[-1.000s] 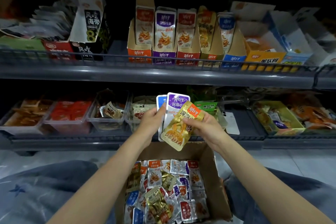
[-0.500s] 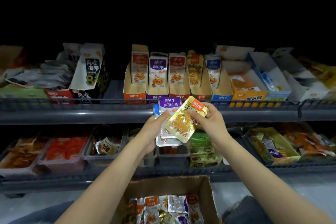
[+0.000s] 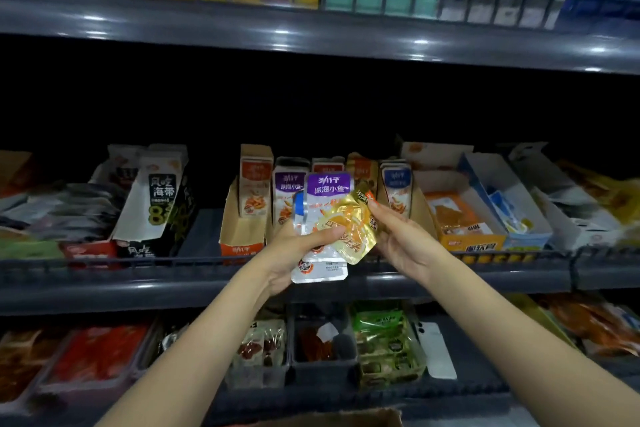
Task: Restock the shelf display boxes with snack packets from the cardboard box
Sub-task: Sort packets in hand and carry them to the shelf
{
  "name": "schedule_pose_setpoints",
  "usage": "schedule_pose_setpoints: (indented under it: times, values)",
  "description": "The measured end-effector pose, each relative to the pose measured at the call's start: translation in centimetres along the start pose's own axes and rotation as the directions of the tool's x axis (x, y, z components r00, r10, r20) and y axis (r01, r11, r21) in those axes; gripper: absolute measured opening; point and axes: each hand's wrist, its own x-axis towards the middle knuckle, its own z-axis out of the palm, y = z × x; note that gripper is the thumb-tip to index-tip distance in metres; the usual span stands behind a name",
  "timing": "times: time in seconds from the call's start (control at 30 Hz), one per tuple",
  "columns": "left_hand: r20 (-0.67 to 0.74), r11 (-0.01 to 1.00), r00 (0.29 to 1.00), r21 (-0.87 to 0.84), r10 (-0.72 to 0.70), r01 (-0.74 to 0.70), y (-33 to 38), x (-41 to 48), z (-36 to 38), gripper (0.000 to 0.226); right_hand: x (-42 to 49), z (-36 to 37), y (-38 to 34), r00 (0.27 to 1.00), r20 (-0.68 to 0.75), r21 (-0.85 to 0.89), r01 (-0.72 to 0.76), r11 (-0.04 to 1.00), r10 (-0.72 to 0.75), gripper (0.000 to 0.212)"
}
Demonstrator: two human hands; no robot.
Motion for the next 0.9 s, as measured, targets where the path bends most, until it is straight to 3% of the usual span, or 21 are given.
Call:
schedule_pose_setpoints:
  times: [0.27,0.37,0.47,0.6,0.7,0.83,0.9]
  values:
    - [-0.191,0.983,0.981,0.177,-0.02,0.054,1.1,4.0,0.6,0.087,2.5,-2.9,-3.4,0.991,-0.041,-0.293,0.108,0.95,-0.125,0.036]
    - [-0.263,0.971,0.965,0.224,-0.02,0.081,1.5,5.5,0.3,0.077,3.4,-3.8,-5.5,0.973,-0.025,-0.451,0.192,0.872,-0.227,0.039]
    - [-0.285,0.966,0.958,0.253,0.029,0.046,2.0,6.8,-0.7,0.042,4.8,-4.5,-8.3,0.937,-0.045,-0.607,0.25,0.754,-0.347,0.031]
    - [-0.307,0.963,0.948,0.271,0.084,0.003,2.3,7.8,-1.4,0.023,7.5,-4.8,-10.3,0.884,-0.055,-0.767,0.261,0.586,-0.465,0.033]
    - [-0.277,0.958,0.957,0.288,0.083,0.0,2.0,8.5,-1.9,0.023,10.0,-4.3,-10.1,0.896,0.02,-0.804,0.277,0.526,-0.443,0.039]
    - [-0.294,0.961,0.955,0.274,0.038,0.046,1.6,9.4,-2.6,0.041,13.7,-4.6,-9.2,0.913,0.184,-0.925,0.287,0.251,-0.364,0.049]
    - [-0.296,0.958,0.954,0.284,0.036,0.052,1.4,9.6,-2.7,0.04,15.0,-4.7,-8.7,0.918,0.185,-0.935,0.274,0.223,-0.351,0.048]
